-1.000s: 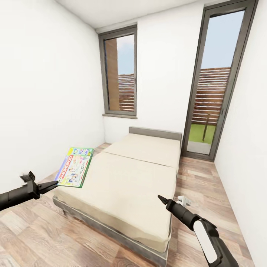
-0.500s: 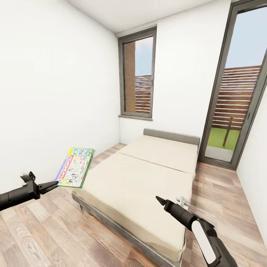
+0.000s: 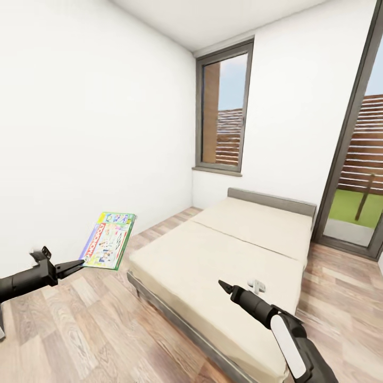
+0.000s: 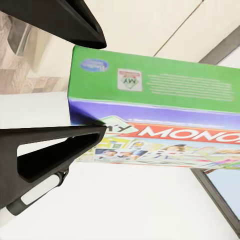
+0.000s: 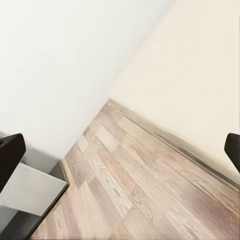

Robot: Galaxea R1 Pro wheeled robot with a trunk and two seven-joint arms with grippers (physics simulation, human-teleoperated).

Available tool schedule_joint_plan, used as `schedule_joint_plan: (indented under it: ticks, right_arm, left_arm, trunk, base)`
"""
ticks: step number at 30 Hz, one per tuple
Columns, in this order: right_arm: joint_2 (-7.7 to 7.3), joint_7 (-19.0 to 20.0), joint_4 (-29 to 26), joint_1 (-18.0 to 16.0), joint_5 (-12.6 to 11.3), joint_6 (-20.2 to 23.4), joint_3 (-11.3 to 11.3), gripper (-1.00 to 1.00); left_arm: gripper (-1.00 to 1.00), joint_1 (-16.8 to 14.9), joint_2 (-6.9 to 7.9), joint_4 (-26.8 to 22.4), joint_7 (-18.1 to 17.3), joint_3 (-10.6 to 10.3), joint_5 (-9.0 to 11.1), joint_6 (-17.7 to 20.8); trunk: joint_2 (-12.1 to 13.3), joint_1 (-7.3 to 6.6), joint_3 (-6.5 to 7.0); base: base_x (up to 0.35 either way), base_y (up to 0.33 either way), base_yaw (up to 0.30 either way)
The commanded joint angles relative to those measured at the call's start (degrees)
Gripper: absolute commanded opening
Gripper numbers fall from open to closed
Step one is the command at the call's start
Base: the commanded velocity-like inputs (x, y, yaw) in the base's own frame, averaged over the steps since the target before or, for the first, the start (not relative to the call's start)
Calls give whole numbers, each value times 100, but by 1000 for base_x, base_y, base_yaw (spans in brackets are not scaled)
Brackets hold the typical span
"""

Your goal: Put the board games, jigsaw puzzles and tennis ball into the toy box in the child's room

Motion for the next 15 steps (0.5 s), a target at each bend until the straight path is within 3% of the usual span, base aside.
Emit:
schedule_joint_plan:
  ticks: [1, 8, 15]
  right_arm:
    - [0, 4, -6, -2, -37, 39, -5, 100]
    - [10, -8, -8, -2, -37, 39, 11, 100]
    - [18, -22, -11, -2, -35, 53, 42, 100]
  left_arm:
    - [-100, -7, -1, 1, -8, 0, 26, 57]
    - [-100, -7, -1, 1, -3, 0, 26, 54]
    - [-100, -7, -1, 1, 0, 0, 26, 54]
  trunk:
    - [37, -23, 14]
    - [318, -176, 153]
    - [318, -176, 166]
  base:
    - [0, 0, 282]
    - [0, 0, 282]
    - [0, 0, 282]
